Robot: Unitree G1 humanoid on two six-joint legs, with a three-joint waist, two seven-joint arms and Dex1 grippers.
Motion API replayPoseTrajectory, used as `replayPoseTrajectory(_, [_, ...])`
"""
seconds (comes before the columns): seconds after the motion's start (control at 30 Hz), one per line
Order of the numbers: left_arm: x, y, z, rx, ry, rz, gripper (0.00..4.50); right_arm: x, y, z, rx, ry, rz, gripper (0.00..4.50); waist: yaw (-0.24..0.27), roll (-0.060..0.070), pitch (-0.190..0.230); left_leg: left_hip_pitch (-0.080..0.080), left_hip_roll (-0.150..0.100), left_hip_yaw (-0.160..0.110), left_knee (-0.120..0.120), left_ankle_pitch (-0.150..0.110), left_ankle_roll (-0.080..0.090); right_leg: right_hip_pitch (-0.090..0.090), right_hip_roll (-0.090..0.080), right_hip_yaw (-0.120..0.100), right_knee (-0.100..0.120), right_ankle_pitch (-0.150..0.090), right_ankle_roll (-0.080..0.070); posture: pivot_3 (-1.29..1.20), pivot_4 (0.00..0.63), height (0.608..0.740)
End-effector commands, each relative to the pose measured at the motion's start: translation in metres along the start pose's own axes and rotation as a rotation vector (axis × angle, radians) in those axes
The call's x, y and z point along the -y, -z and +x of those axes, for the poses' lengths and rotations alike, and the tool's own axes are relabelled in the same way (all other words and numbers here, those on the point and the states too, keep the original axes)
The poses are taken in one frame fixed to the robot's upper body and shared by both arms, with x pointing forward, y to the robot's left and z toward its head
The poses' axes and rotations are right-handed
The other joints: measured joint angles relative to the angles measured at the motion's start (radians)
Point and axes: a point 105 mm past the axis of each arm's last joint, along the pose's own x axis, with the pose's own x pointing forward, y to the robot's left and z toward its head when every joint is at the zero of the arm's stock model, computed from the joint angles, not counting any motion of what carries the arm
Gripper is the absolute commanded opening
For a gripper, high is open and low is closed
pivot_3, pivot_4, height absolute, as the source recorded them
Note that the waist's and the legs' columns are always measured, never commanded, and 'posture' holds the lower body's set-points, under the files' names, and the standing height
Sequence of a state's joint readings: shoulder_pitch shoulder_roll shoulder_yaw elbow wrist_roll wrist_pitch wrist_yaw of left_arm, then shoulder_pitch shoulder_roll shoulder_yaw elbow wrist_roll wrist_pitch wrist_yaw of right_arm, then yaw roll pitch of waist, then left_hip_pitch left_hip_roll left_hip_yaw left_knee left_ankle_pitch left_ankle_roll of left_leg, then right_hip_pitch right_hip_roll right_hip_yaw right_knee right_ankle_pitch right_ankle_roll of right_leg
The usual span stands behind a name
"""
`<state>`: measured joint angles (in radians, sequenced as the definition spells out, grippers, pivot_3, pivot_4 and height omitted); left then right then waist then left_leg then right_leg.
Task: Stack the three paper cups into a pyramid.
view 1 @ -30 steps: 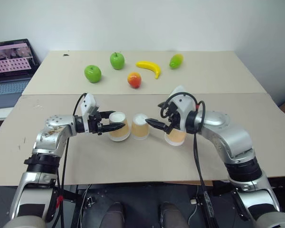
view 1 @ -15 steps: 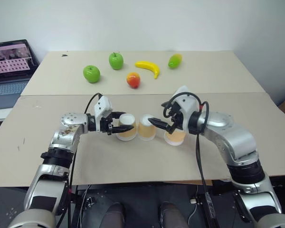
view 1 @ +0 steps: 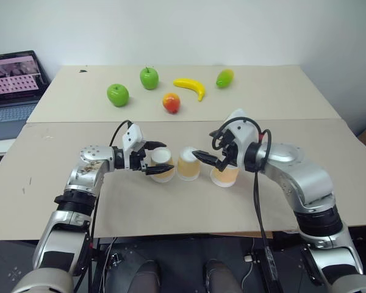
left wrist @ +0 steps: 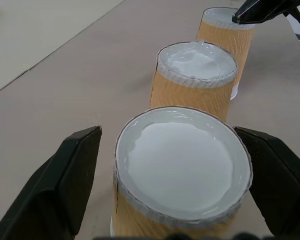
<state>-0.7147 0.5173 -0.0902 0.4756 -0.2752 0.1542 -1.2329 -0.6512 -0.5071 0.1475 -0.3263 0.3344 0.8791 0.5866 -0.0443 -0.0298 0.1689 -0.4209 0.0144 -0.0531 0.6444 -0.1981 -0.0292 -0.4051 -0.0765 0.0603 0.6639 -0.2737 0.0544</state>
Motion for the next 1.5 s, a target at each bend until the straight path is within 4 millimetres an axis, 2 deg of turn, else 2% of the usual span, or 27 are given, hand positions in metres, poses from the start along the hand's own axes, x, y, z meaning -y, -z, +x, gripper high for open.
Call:
replayPoseTrajectory(0.03, [-0.006, -0.024, -0.01, 0.032, -0.011, 0.052, 4.48, 0.004, -0.014, -0.005, 0.043, 0.018, -0.035, 4.5, -0.001, 0.0, 0.0, 0.0, 0.0, 0.0, 0.0, 0.0, 0.0, 0.0, 0.0, 0.0, 0.0, 0.0, 0.0, 0.0, 0.15, 0.732])
replayPoseTrajectory(0.27, [0.015, -0.056, -0.043, -0.013, 0.122, 0.048, 4.48, 0.01, -0.009, -0.013, 0.026, 0.028, -0.031, 4.5, -0.002, 0.0, 0.0, -0.001, 0.0, 0.0, 0.0, 0.0, 0.0, -0.001, 0.0, 0.0, 0.001, 0.0, 0.0, 0.0, 0.15, 0.732])
replayPoseTrajectory(0.43, [0.024, -0.083, -0.063, -0.041, 0.159, 0.061, 4.48, 0.021, -0.001, -0.037, 0.014, 0.021, -0.008, 4.5, 0.004, 0.0, 0.001, -0.001, 0.0, 0.0, 0.0, 0.0, 0.0, 0.0, 0.0, 0.0, 0.0, 0.0, 0.0, 0.0, 0.15, 0.732])
replayPoseTrajectory(0.6, [0.022, -0.092, -0.069, -0.046, 0.134, 0.077, 4.48, 0.023, 0.021, -0.074, -0.039, -0.052, 0.005, 4.5, 0.011, 0.0, 0.001, -0.001, 0.0, 0.0, 0.0, 0.0, 0.0, 0.001, 0.0, 0.0, -0.001, 0.0, 0.001, 0.0, 0.15, 0.732])
replayPoseTrajectory(0.73, [0.024, -0.091, -0.068, -0.046, 0.132, 0.076, 4.48, 0.034, 0.035, -0.085, -0.072, -0.034, 0.018, 4.5, -0.003, 0.0, 0.001, 0.0, 0.0, 0.001, 0.001, 0.0, 0.001, 0.0, 0.0, 0.0, -0.001, 0.0, 0.001, 0.0, 0.15, 0.732])
replayPoseTrajectory(0.9, [0.026, -0.093, -0.066, -0.037, 0.131, 0.084, 4.48, 0.038, 0.054, -0.075, -0.115, -0.014, 0.013, 4.5, -0.007, 0.0, 0.001, 0.002, 0.001, 0.002, 0.0, -0.001, 0.001, 0.001, 0.001, 0.002, 0.0, -0.001, 0.001, 0.0, 0.15, 0.732])
replayPoseTrajectory(1.07, [0.026, -0.096, -0.067, -0.033, 0.122, 0.09, 4.48, 0.031, 0.066, -0.061, -0.125, -0.034, 0.025, 4.5, 0.0, 0.001, 0.001, 0.0, 0.001, 0.002, 0.0, 0.0, 0.001, 0.0, 0.001, 0.002, 0.0, -0.001, 0.001, 0.0, 0.15, 0.732])
replayPoseTrajectory(1.23, [0.025, -0.098, -0.068, -0.027, 0.105, 0.091, 4.48, 0.029, 0.065, -0.051, -0.105, -0.043, 0.03, 4.5, 0.001, 0.0, 0.001, 0.0, 0.0, 0.002, 0.001, 0.0, 0.001, 0.0, 0.0, 0.002, 0.0, -0.001, 0.001, 0.0, 0.15, 0.732])
replayPoseTrajectory(1.5, [0.026, -0.095, -0.067, -0.029, 0.096, 0.095, 4.48, 0.033, 0.051, -0.045, -0.058, -0.037, 0.022, 4.5, 0.001, 0.001, 0.001, 0.0, 0.001, 0.002, 0.001, 0.0, 0.001, 0.0, 0.001, 0.002, 0.0, -0.001, 0.001, 0.0, 0.15, 0.732])
